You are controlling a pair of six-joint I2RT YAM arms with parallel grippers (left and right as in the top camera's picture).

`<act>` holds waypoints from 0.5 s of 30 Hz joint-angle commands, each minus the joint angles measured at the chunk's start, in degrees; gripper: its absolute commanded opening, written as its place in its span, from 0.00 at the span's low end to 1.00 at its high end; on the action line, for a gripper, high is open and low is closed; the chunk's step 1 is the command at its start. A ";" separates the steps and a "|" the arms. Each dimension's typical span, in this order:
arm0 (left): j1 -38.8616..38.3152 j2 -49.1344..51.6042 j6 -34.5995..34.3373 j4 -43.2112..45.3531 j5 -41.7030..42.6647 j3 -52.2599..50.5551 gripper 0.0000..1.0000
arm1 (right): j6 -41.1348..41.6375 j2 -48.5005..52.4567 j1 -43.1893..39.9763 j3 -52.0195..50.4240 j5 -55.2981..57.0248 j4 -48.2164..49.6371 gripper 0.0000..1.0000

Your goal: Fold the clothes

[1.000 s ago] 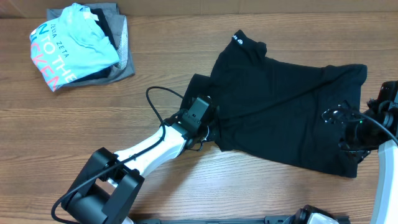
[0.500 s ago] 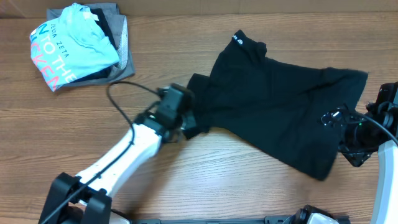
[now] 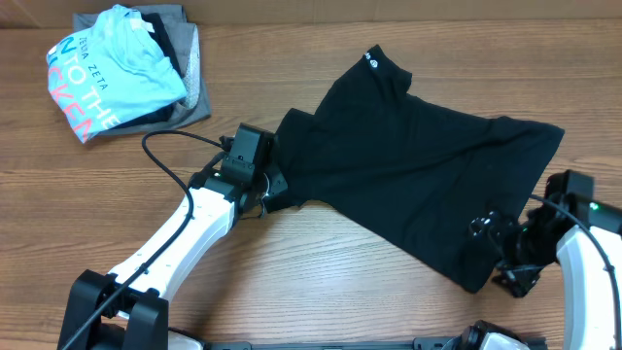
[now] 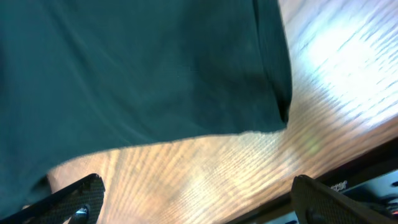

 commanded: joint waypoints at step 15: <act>-0.35 -0.66 -0.26 -0.02 0.24 0.96 0.08 | 15.76 -0.20 0.33 -14.67 1.03 10.49 1.00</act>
